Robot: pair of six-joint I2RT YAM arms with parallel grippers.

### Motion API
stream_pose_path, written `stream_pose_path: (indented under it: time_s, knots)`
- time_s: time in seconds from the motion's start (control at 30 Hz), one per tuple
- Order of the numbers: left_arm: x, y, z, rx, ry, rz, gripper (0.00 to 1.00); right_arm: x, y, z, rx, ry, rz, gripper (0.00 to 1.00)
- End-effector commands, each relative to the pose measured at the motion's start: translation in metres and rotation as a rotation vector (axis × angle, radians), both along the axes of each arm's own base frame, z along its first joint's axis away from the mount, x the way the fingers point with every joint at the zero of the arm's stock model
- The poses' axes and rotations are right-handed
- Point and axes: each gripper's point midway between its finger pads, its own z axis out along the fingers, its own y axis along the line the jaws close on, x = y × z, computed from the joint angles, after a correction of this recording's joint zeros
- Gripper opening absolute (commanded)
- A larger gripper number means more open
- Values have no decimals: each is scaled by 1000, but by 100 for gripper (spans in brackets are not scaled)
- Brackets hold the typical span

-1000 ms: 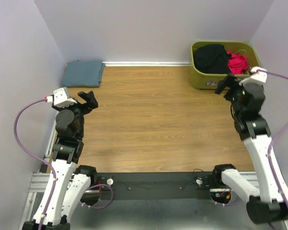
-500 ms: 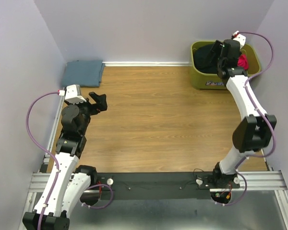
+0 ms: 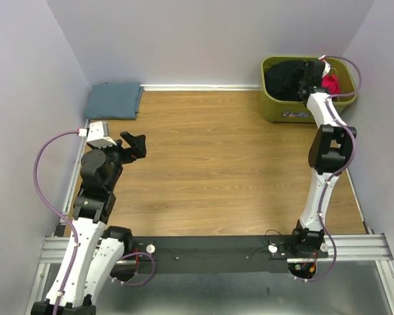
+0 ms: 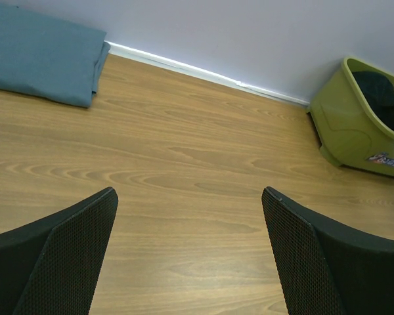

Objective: Fold and stack the t-shirts
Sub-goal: Grab the tshirt from the pile

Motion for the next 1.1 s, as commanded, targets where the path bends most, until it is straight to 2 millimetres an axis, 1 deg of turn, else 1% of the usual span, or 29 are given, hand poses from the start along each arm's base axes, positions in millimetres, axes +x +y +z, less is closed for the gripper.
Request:
stream_pose_path:
  time_s: [0.0, 0.03, 0.07, 0.17, 0.2, 0.23, 0.27, 0.3, 0.33, 0.37, 0.4, 0.43, 0.47, 0.5, 0.53, 0.57, 0.63, 0.67, 0.73, 0.77, 0.83, 0.87, 0.9, 0.97, 1.0, 1.03, 1.07]
  knots:
    - [-7, 1, 2, -7, 8, 1, 98, 22, 24, -1, 116, -37, 93, 74]
    - [-7, 0, 2, -6, 9, 0, 98, 25, 26, 0, 124, -42, 100, 73]
    - [-7, 1, 2, -7, 11, 2, 98, 27, 29, -7, 136, -35, 116, 68]
    - [-8, 1, 2, -9, 11, 5, 98, 31, 33, -2, 153, -49, 133, 62]
    - [-8, 2, 3, -9, 9, 6, 98, 32, 34, 0, 154, -54, 137, 55]
    - [-8, 2, 2, -10, 10, 6, 98, 32, 34, 5, 151, -64, 140, 51]
    - [-9, 2, 3, -11, 8, 8, 98, 32, 35, 9, 148, -72, 148, 40]
    - [-9, 2, 3, -11, 7, 8, 99, 32, 35, 14, 142, -79, 153, 34]
    - [-10, 2, 2, -14, 7, 10, 98, 31, 34, 28, 125, -101, 158, 28]
    - [-10, 2, 3, -15, 6, 11, 99, 30, 32, 37, 110, -115, 157, 19]
    - [-10, 2, 2, -15, 9, 11, 98, 28, 31, 46, 86, -128, 165, 14]
    - [-10, 2, 2, -17, 6, 12, 98, 24, 30, 68, 66, -161, 168, 10]
    - [-10, 3, 4, -19, 0, 13, 98, 22, 27, 79, 41, -178, 159, 3]
    - [-10, 3, 4, -19, 0, 13, 98, 20, 24, 90, 19, -193, 154, 1]
    - [-10, 3, 5, -20, -2, 13, 98, 15, 21, 106, -25, -216, 156, 1]
    - [-9, 3, 6, -21, -8, 13, 98, 8, 15, 133, -65, -256, 136, 1]
    - [-8, 2, 8, -19, -14, 13, 98, -4, 8, 166, -150, -301, 126, 1]
    - [-7, 2, 8, -16, -16, 11, 98, -17, 1, 199, -194, -348, 89, 0]
    - [-6, 2, 13, -14, -29, 12, 98, -33, -7, 230, -275, -385, 69, 1]
    - [-5, 3, 12, -9, -28, 13, 98, -51, -12, 265, -312, -438, 38, 0]
    - [-3, 3, 18, -5, -43, 18, 98, -71, -16, 295, -394, -474, 30, 0]
    - [-1, 3, 17, -2, -38, 18, 98, -82, -20, 309, -424, -491, 13, 0]
    - [0, 3, 18, 3, -40, 17, 98, -104, -20, 336, -456, -534, 3, 0]
    - [3, 2, 22, 10, -45, 14, 98, -124, -20, 355, -541, -550, 19, 1]
    - [4, 2, 23, 11, -49, 12, 98, -151, -17, 383, -574, -602, 19, 1]
    - [5, 2, 26, 13, -53, 10, 99, -163, -15, 392, -635, -612, 43, 0]
    - [6, 2, 26, 21, -56, 13, 98, -171, -5, 393, -650, -625, 104, 0]
